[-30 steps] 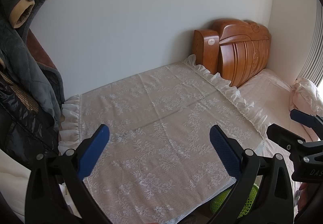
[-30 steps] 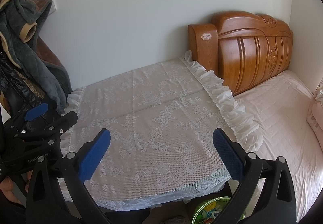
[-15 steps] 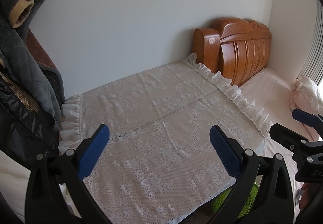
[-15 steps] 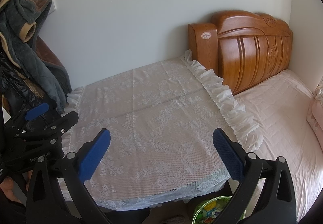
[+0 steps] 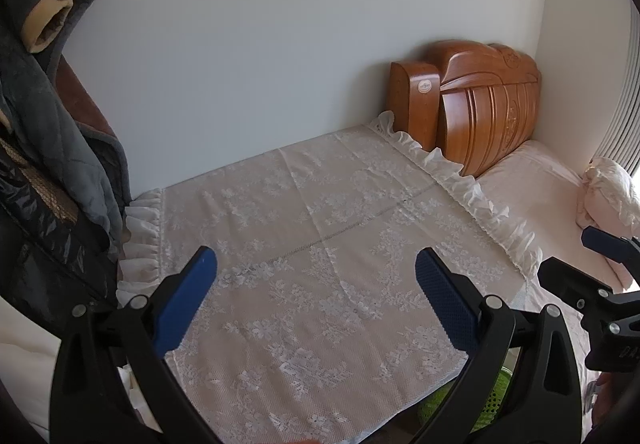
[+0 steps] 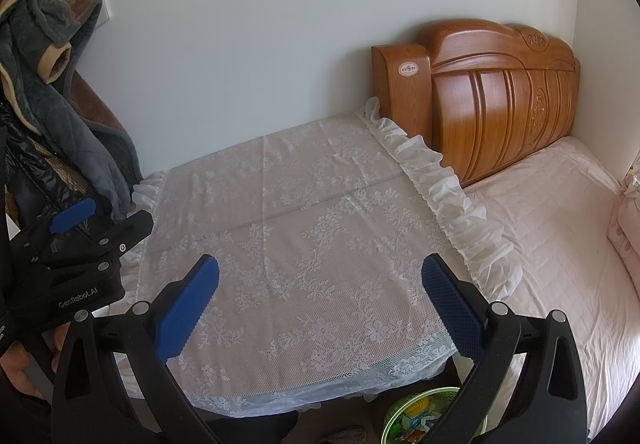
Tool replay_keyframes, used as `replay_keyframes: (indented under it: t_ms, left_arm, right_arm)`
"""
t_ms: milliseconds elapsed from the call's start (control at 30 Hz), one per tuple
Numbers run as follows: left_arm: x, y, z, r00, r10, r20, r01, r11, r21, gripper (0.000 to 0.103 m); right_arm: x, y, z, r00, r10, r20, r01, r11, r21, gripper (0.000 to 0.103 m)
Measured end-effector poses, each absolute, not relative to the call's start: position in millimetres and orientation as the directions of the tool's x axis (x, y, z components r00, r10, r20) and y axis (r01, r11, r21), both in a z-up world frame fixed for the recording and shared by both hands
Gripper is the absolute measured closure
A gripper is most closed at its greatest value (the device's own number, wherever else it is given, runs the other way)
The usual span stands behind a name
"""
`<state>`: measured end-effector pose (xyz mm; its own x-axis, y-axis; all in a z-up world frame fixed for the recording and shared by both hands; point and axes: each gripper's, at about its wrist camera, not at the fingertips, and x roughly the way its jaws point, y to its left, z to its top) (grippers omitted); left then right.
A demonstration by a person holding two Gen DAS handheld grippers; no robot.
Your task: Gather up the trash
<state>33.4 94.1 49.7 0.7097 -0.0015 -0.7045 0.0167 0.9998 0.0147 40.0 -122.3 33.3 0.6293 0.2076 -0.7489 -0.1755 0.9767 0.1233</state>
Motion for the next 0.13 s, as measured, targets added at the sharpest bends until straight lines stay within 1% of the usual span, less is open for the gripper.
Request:
replay_keyframes:
  t_ms: [133]
  left_arm:
    - [33.8, 95.4, 48.5, 0.703, -0.001, -0.711, 0.007, 1.0, 0.005, 0.008]
  right_arm:
    - [40.2, -122.3, 33.4, 0.63, 0.207, -0.749, -0.175, 0.977, 0.123, 0.002]
